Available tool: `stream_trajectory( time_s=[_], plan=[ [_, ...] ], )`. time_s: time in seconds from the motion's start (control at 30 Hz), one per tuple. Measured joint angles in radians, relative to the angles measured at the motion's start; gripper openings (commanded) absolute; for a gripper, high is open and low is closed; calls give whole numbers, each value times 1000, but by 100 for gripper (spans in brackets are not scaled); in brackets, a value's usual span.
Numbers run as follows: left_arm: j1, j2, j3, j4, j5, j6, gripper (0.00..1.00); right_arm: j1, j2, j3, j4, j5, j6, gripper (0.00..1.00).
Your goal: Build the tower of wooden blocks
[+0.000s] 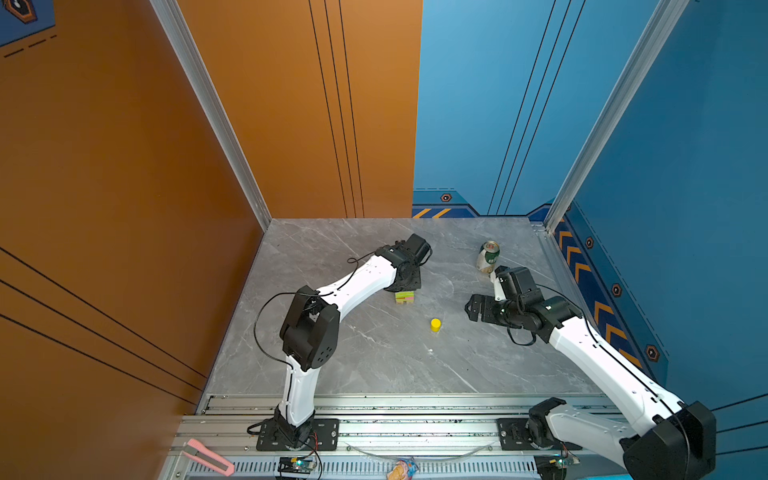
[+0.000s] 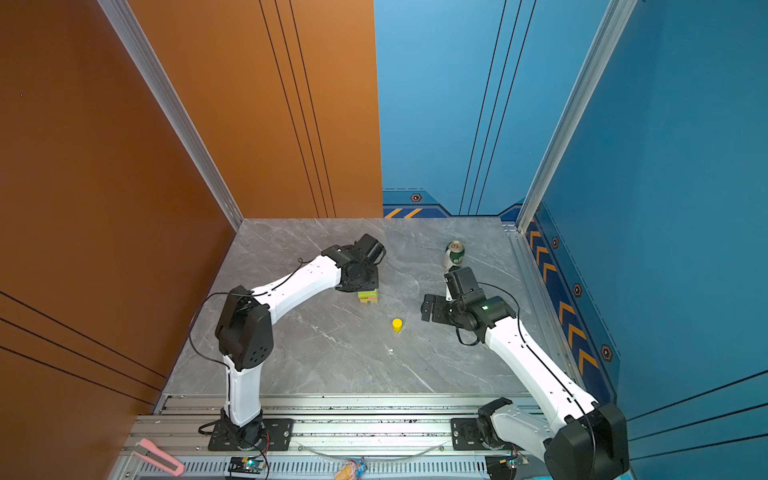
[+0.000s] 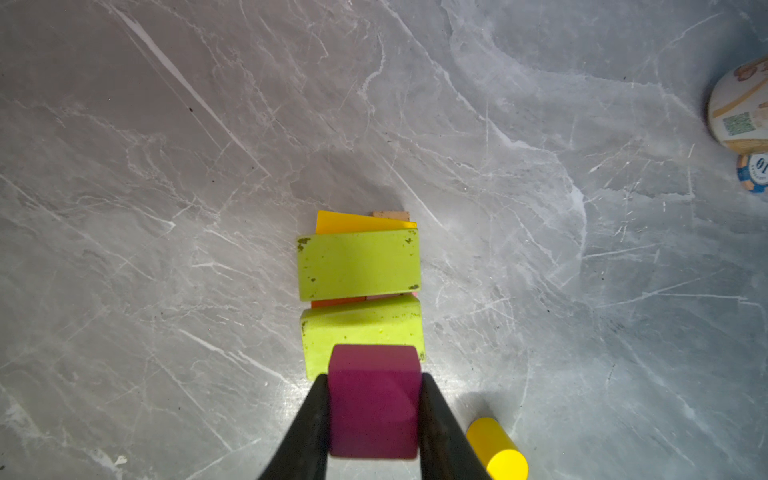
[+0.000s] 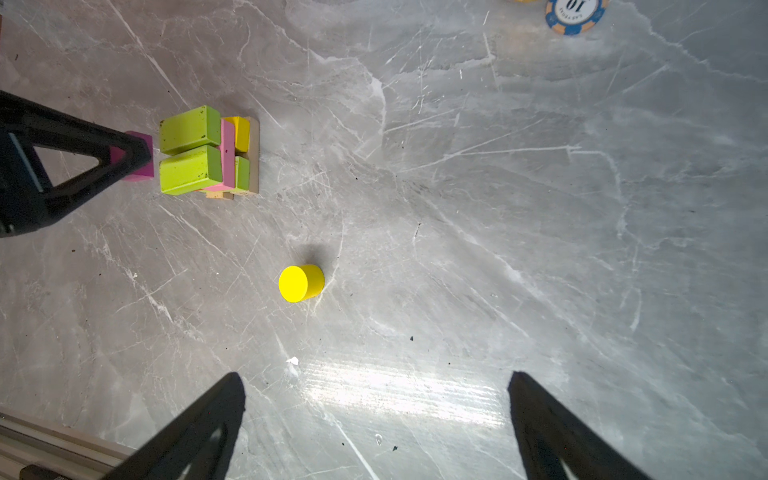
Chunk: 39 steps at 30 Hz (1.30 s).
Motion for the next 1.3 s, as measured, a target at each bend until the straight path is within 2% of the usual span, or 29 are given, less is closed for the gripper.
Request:
stream_trajectory(
  time_s=[1.3],
  plan=[
    [21, 118, 100, -34, 0, 19, 28, -47, 11, 0, 0, 2, -19, 100]
  ],
)
